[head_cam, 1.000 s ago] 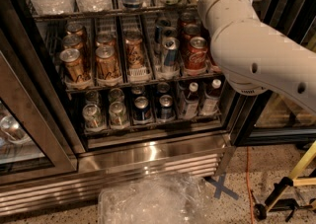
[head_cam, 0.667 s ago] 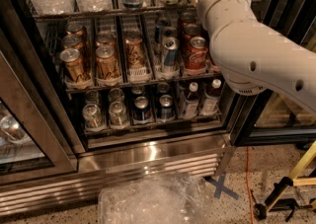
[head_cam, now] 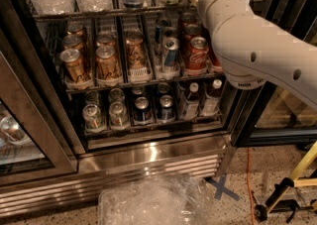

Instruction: Pick green can from top shelf of fridge

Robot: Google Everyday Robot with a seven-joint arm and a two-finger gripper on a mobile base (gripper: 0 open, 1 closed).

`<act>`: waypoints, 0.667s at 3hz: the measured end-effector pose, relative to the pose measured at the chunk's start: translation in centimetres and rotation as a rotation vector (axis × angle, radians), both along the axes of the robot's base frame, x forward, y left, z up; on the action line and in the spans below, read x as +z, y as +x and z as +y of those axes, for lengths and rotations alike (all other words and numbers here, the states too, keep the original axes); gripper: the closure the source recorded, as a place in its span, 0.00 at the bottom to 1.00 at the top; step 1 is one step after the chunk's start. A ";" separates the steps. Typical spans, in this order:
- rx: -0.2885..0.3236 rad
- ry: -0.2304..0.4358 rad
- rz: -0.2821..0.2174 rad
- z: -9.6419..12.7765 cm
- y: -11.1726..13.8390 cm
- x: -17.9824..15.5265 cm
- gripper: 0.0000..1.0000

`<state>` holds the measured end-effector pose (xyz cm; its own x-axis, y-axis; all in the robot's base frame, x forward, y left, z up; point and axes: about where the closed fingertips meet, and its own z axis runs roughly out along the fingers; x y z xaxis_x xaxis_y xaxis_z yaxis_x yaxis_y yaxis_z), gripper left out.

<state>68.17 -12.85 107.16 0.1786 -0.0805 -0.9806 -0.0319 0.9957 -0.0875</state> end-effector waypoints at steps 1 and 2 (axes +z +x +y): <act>0.002 0.002 -0.003 -0.4 2.2 0.9 0.34; 0.002 0.002 0.007 -0.3 3.0 0.8 0.34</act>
Offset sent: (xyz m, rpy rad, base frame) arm 0.0357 -0.0068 0.0090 0.0034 0.0026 0.0001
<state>71.12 -13.15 107.96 0.1720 -0.0784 -0.9820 -0.0346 0.9957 -0.0855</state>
